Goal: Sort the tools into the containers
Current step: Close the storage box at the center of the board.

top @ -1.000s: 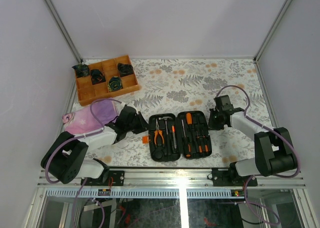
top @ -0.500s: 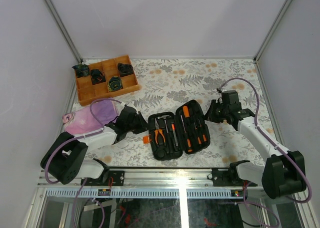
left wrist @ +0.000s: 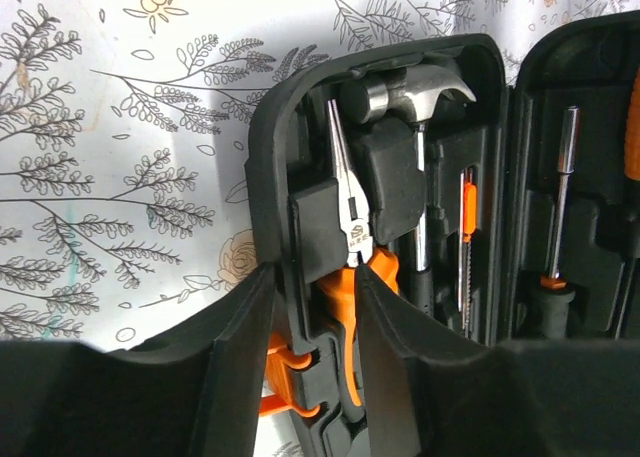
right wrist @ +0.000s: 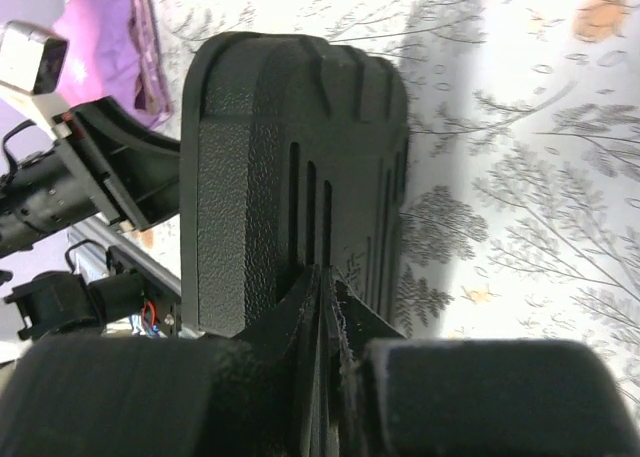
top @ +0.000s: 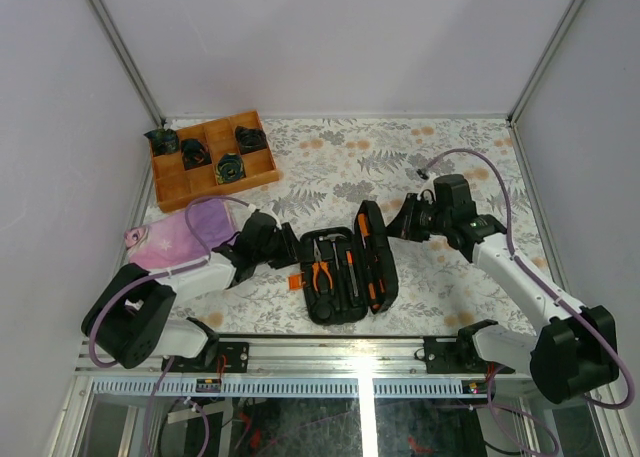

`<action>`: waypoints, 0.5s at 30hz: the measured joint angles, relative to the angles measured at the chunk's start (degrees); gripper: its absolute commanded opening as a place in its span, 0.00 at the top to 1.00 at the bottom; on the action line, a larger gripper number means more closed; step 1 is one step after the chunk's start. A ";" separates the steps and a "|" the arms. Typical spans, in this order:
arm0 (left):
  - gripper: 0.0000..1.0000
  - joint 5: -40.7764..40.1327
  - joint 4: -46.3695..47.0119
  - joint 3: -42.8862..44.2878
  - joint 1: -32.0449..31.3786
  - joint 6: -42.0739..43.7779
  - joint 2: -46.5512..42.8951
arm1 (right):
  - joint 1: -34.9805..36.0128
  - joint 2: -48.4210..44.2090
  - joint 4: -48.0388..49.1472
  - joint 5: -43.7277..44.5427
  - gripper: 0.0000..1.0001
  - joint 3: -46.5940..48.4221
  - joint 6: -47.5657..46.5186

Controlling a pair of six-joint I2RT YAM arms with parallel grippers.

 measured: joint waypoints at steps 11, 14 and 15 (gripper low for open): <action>0.51 -2.84 -3.76 0.76 -0.37 -0.07 -9.64 | 7.91 2.43 6.14 0.52 0.89 1.09 4.74; 0.49 -6.27 -6.82 0.79 -0.37 -0.17 -14.34 | 9.35 4.57 7.28 0.44 0.90 2.27 5.40; 0.48 -7.78 -8.13 0.79 -0.37 -0.28 -16.17 | 9.84 5.25 7.58 0.42 0.90 2.67 5.49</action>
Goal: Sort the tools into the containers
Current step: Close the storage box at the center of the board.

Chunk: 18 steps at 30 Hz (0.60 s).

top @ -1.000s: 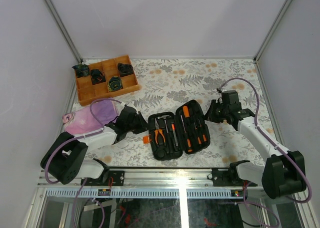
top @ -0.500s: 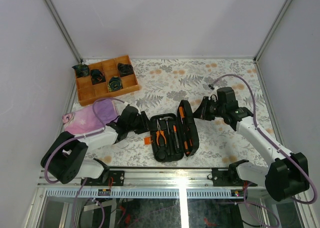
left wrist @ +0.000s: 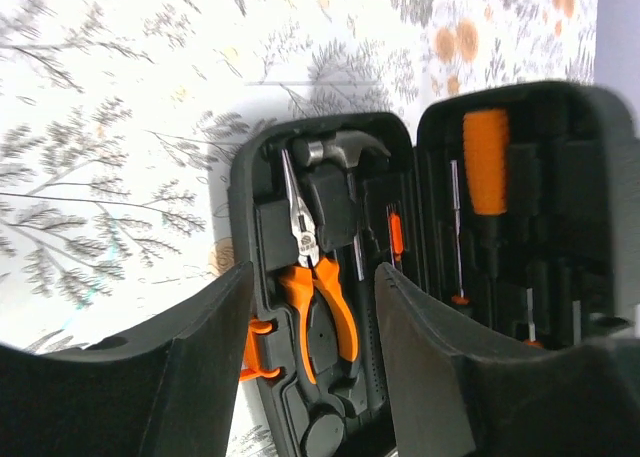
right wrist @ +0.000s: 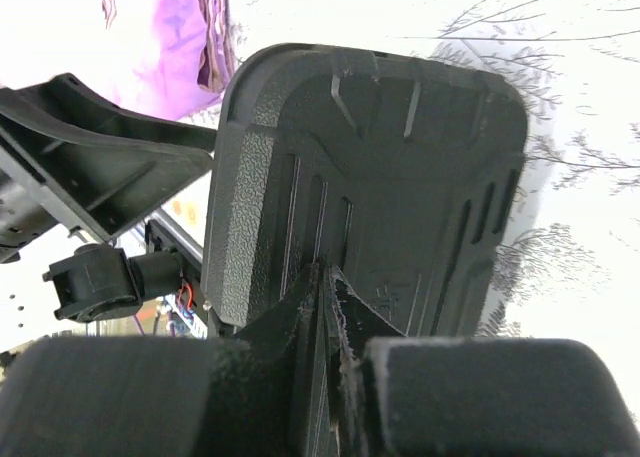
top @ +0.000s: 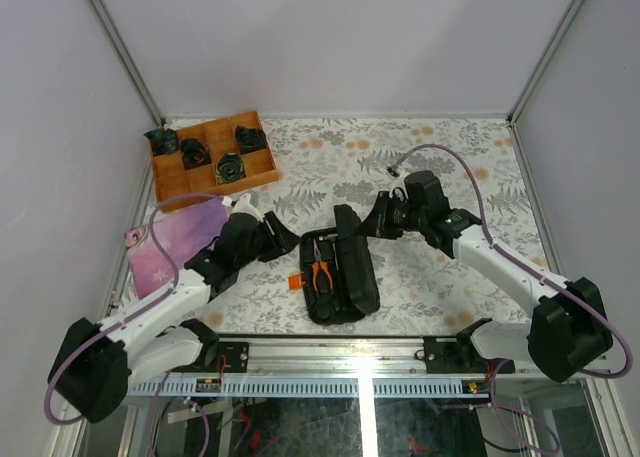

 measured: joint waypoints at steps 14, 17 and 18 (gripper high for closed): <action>0.47 -9.81 -9.57 -5.51 0.00 -2.03 -13.27 | 5.35 7.50 2.47 0.26 0.56 3.52 -0.59; 0.47 -9.84 -10.12 -6.62 0.00 -2.47 -13.27 | 5.46 7.52 1.60 0.81 0.46 4.20 -1.44; 0.47 -9.86 -10.27 -6.73 0.00 -2.56 -13.25 | 5.55 7.56 1.51 1.11 0.42 4.35 -1.68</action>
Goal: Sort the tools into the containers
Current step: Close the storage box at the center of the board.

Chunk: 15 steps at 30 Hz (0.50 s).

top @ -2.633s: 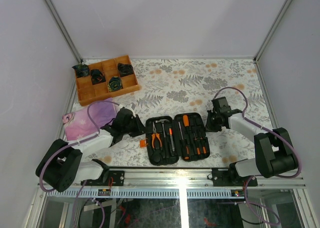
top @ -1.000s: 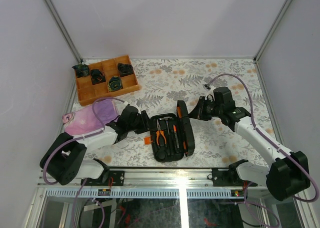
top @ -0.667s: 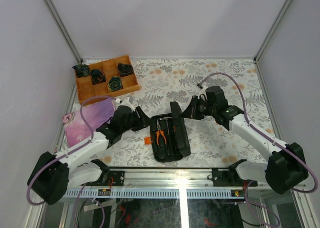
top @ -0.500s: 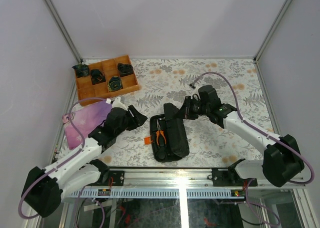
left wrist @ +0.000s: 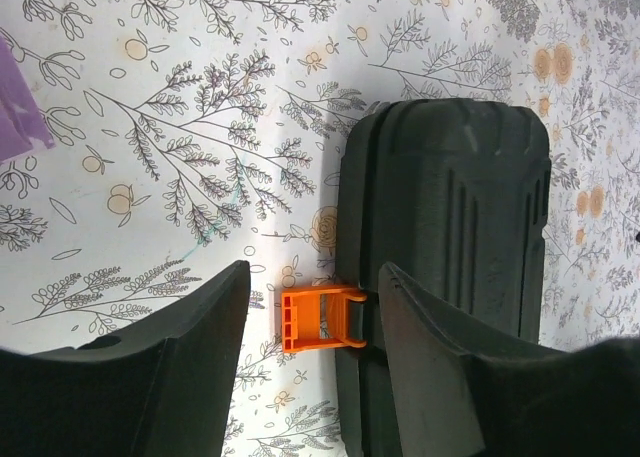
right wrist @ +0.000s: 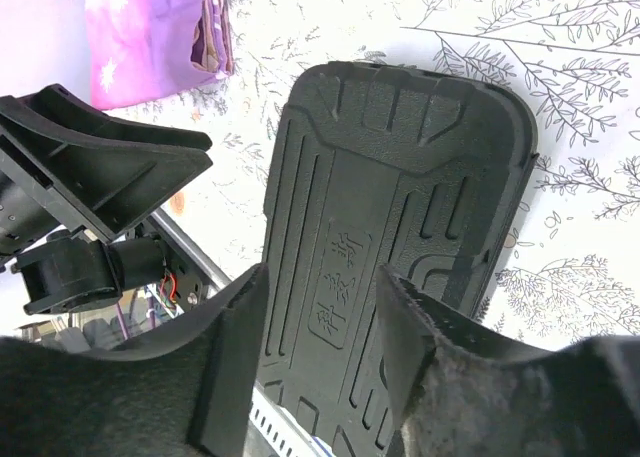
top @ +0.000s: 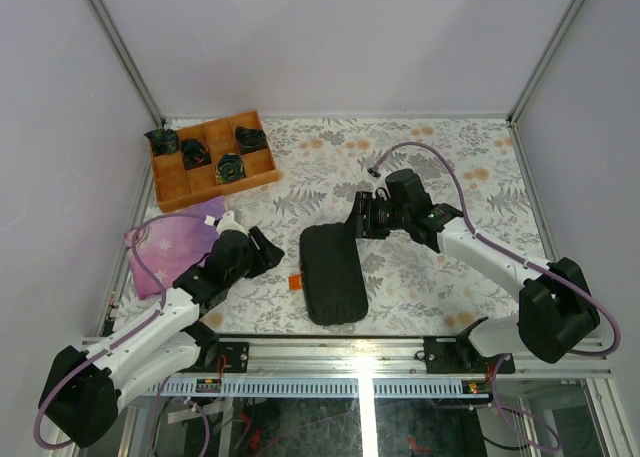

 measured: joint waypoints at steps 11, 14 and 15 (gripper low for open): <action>0.32 1.55 1.18 -0.13 0.00 0.15 1.40 | 1.38 0.46 -4.13 5.97 0.01 0.39 -4.02; 0.22 3.30 2.40 -0.48 0.00 0.20 3.15 | 1.40 0.81 -4.00 5.42 0.01 -0.07 -4.74; 0.20 4.09 2.99 -0.70 0.00 0.20 3.76 | 1.44 1.25 -3.67 4.87 0.01 -0.37 -4.83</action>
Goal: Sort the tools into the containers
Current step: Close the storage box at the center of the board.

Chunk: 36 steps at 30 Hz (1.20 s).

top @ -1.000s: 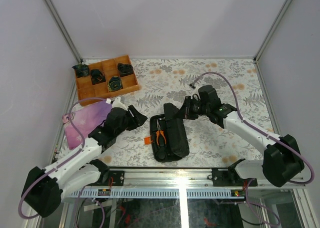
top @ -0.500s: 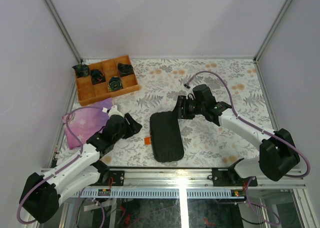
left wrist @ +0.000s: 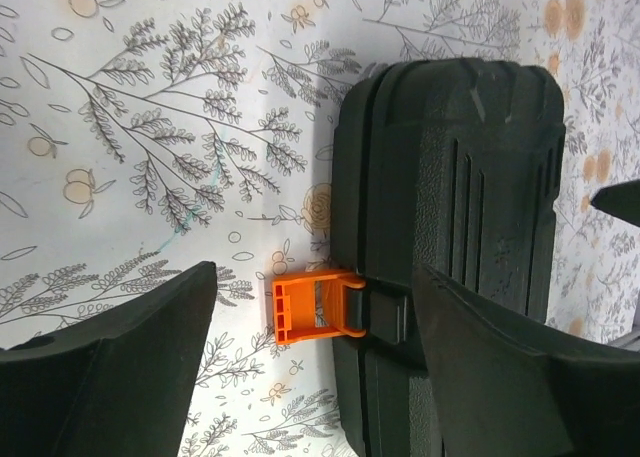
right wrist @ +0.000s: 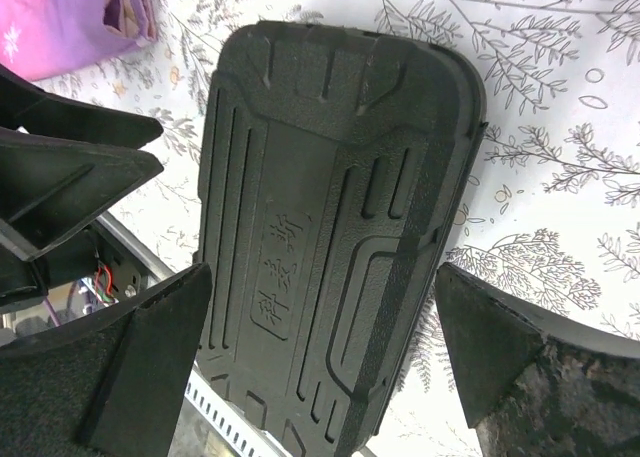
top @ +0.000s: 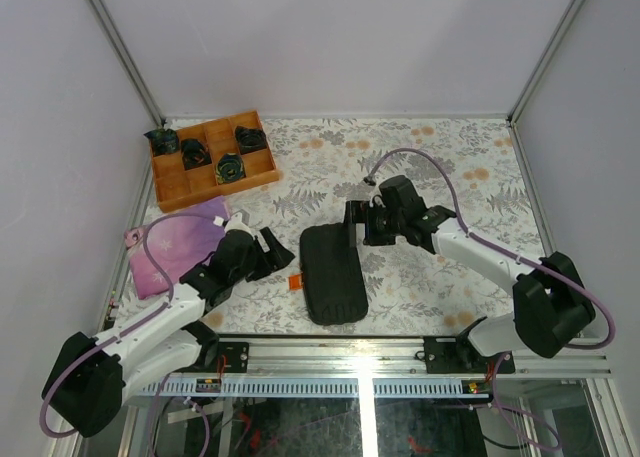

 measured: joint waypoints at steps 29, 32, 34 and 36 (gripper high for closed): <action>0.00 7.34 2.54 -0.96 0.00 -3.67 6.14 | 5.99 10.21 2.32 2.14 0.07 -2.16 0.46; 0.00 7.50 2.64 -0.96 0.00 -3.67 6.32 | 6.08 10.23 3.04 3.58 0.08 -2.14 0.94; 0.00 7.48 2.62 -0.96 0.00 -3.65 6.32 | 6.08 10.34 3.52 4.02 0.08 -2.12 0.98; 0.00 7.30 2.54 -0.87 0.11 -3.58 6.34 | 5.95 10.34 3.63 4.07 0.09 -2.12 0.94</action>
